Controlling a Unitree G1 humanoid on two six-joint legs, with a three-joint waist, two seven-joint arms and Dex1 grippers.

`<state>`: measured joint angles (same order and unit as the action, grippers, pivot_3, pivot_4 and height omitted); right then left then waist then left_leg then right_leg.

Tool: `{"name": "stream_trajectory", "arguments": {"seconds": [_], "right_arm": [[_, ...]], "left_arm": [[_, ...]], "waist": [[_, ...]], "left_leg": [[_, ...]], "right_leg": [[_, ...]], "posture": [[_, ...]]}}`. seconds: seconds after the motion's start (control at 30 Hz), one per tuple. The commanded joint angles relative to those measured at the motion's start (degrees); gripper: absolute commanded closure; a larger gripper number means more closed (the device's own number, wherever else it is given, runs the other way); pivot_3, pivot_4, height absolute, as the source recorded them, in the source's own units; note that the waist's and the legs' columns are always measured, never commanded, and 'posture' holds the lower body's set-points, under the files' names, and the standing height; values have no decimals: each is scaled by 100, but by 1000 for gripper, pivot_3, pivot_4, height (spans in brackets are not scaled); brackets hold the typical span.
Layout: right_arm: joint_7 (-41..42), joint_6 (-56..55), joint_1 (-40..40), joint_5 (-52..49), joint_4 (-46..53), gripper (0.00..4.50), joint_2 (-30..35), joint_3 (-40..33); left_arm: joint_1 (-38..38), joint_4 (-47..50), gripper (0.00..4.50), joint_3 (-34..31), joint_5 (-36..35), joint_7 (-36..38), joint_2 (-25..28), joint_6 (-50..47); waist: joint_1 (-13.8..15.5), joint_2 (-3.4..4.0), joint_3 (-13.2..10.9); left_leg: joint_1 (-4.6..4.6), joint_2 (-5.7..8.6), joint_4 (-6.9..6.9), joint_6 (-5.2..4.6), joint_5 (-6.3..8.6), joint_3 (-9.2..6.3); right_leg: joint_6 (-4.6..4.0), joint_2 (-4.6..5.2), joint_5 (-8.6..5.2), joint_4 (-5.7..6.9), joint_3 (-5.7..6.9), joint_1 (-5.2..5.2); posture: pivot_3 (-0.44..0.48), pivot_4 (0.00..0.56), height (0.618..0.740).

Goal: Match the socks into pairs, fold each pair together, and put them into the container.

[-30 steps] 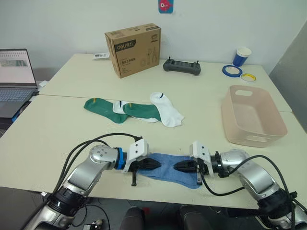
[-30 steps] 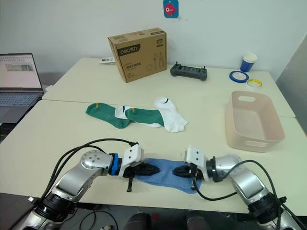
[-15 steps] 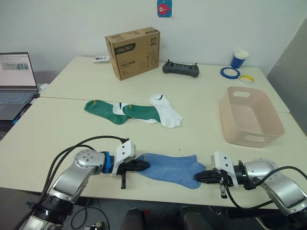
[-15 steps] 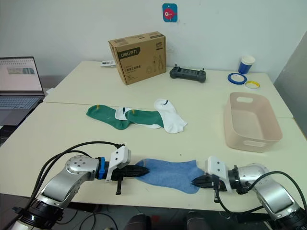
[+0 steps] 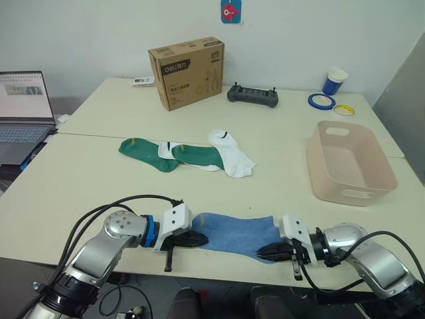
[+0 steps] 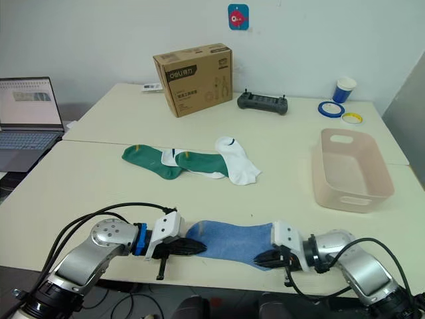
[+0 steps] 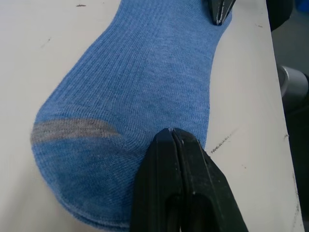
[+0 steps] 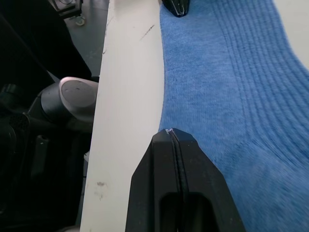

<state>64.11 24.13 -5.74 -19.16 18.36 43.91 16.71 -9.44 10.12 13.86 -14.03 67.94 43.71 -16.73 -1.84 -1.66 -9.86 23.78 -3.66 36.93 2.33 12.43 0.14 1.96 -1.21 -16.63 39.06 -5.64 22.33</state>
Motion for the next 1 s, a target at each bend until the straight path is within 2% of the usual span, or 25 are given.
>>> {"name": "stream_trajectory", "arguments": {"seconds": [0.03,0.17,0.23,0.3,0.4,0.5,0.67,1.0], "right_arm": [[160,-41,107,-117,218,4500,318,-373],[320,-44,172,-264,369,4500,513,-571],[217,162,43,-546,480,4500,328,-715],[-92,338,-260,-810,445,4500,-124,-793],[-600,308,-605,-616,49,4500,-761,-685],[-792,-105,-704,123,-552,4500,-898,-297],[-685,-566,-514,441,-1006,4500,-777,-261],[-489,-528,133,18,-564,4500,-248,-1007]], "left_arm": [[-8,66,4494,-236,-200,-71,35,-305],[-57,281,4494,-448,-564,61,34,-443],[-146,369,4494,-593,-844,-25,-98,-694],[-338,331,4494,-687,-1034,-222,-317,-952],[-537,71,4494,-549,-769,-424,-524,-815],[-636,-228,4494,-351,-406,-583,-634,-603],[-583,-400,4494,-282,-161,-557,-522,-483],[-350,-358,4494,-455,-177,-615,-471,-314]], "waist": [[-4,0,0],[-3,-1,-1],[-7,-1,-1],[-13,-1,-1],[-31,-1,-1],[-9,-2,0],[12,-1,-3],[5,-2,0]], "left_leg": [[-1,0,0,0,0,0],[0,-1,-1,0,0,-4],[0,-3,-2,0,0,-5],[0,-3,-2,0,0,-6],[0,-2,2,0,0,-7],[3,0,-1,0,0,-5],[11,2,-5,-1,1,-4],[2,5,-1,-1,2,-1]], "right_leg": [[0,0,0,1,0,0],[1,-2,0,1,4,0],[3,-3,1,2,5,0],[8,-4,4,3,5,0],[41,-7,24,3,2,0],[39,-6,22,-4,3,-1],[38,-3,10,-5,4,5],[39,4,10,-2,1,-3]], "posture": [[0,150,740],[0,150,740],[0,150,740],[0,150,740],[0,150,740],[0,150,740],[0,150,740],[0,150,740]]}}
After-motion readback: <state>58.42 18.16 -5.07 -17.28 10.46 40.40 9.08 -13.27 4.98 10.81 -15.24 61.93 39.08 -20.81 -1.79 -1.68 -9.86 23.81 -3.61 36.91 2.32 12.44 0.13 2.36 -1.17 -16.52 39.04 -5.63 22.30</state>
